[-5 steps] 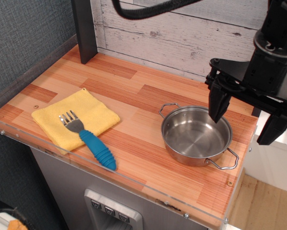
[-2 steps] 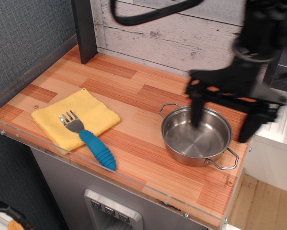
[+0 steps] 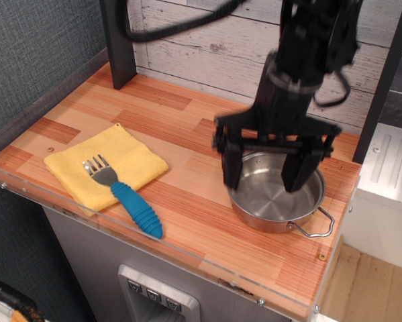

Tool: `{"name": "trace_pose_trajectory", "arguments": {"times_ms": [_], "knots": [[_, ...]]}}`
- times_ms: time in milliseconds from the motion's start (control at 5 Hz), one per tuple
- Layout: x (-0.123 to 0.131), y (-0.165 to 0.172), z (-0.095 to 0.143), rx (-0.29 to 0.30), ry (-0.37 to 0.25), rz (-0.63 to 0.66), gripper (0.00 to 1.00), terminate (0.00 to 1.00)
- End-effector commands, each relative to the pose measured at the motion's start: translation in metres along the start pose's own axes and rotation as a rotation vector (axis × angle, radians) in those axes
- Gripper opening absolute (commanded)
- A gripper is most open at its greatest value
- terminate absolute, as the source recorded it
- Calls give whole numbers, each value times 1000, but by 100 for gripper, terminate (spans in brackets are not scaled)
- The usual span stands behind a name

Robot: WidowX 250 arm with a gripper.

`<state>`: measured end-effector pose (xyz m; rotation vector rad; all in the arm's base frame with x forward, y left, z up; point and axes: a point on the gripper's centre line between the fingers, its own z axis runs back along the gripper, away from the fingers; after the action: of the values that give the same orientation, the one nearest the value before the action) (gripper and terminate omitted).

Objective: Move silver pot right above yellow cloth.

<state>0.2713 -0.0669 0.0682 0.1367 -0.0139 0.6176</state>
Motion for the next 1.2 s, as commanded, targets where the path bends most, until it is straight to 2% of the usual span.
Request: {"name": "trace_pose_trajectory", "arguments": {"times_ms": [0, 600, 800, 1000], "knots": [[3, 13, -22, 0, -43, 162, 100, 0], [7, 17, -46, -44, -58, 290, 100, 0], [8, 17, -51, -53, -59, 304, 0, 0], [9, 17, -52, -62, -69, 303, 0, 0]]}}
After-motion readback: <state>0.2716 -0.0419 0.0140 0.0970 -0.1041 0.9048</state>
